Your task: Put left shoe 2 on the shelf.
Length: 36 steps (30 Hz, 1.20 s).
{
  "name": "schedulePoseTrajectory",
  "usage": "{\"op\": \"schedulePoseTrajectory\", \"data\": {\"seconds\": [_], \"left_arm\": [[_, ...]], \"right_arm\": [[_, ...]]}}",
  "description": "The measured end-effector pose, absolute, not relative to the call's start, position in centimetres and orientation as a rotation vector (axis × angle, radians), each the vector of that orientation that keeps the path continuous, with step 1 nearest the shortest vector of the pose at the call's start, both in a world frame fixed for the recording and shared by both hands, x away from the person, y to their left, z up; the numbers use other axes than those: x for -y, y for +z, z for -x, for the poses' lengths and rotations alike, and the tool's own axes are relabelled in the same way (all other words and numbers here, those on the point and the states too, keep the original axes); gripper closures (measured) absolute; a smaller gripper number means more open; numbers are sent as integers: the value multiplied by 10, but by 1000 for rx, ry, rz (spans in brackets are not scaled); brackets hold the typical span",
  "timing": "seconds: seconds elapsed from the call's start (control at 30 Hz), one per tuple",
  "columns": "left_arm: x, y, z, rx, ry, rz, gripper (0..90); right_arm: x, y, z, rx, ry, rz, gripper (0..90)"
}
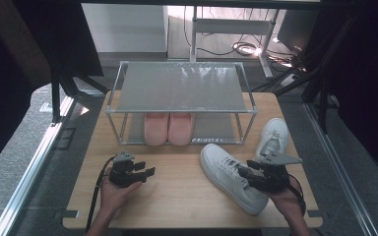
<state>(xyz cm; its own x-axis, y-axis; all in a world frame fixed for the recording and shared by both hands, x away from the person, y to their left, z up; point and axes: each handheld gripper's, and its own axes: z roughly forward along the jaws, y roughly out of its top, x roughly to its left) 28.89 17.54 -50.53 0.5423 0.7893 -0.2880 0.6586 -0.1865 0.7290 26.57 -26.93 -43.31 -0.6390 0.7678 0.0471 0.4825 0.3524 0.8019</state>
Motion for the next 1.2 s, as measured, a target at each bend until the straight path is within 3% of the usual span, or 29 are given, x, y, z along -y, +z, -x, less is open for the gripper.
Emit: {"op": "schedulePoseTrajectory", "data": {"seconds": [0.87, 1.2], "left_arm": [[-176, -505, -289, -1177, 192, -1910, 480], [-176, -505, -289, -1177, 192, -1911, 480]], "right_arm": [[282, -446, -287, -2345, 1051, -1121, 526], [276, -460, -294, -2405, 968, -1112, 577]]}}
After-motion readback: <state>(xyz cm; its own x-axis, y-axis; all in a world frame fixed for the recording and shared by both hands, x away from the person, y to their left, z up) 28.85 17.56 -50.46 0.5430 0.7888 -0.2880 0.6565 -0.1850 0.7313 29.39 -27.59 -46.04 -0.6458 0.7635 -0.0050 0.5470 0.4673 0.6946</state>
